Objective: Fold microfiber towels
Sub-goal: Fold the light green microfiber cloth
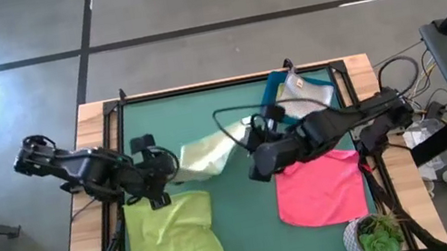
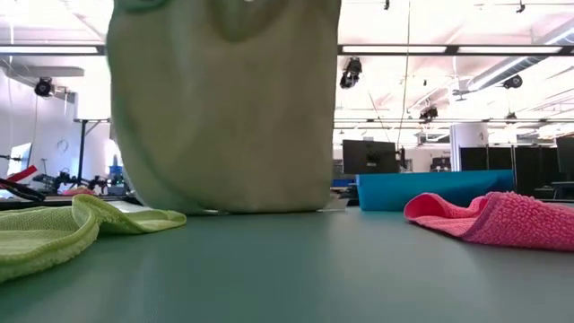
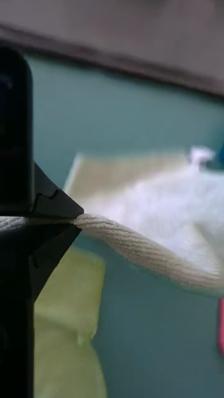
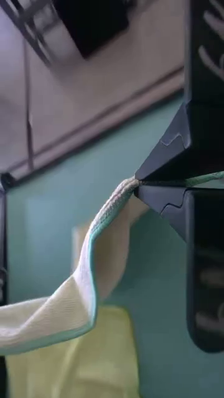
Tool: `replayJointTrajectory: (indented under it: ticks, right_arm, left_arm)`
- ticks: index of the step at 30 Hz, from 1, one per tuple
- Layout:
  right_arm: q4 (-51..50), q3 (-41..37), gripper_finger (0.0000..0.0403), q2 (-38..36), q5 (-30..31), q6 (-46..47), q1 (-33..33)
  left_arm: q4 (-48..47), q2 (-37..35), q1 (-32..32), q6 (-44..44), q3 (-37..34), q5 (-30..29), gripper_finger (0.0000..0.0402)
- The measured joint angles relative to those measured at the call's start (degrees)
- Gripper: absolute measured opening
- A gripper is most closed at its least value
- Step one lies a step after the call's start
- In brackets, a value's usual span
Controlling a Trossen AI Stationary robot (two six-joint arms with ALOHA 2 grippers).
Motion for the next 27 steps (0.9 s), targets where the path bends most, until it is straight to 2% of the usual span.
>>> replayJointTrajectory:
  ticks: [4,10,14,19,27]
  right_arm:
    - [-3.2,5.5,0.0008,0.0,4.5,-2.7,0.0]
    - [-3.0,13.0,0.0008,0.0,12.0,-9.6,0.0]
    - [-3.2,16.6,0.0008,0.0,12.5,-10.6,-0.5]
    - [-4.0,17.1,0.0008,0.0,12.4,-11.8,-2.0]
    - [-2.1,13.9,0.0008,0.2,12.5,-19.5,-10.4]
  left_arm:
    - [-3.9,0.0,0.5,4.3,6.0,-6.1,0.0000]
    - [-5.3,0.0,0.5,15.5,13.1,-15.5,0.0000]
    - [-5.5,0.0,2.1,19.3,15.4,-16.0,0.0000]
    - [-9.2,0.0,5.5,22.5,15.5,-15.9,0.0000]
    - [-6.3,-0.1,17.0,37.3,15.5,-18.5,0.0000]
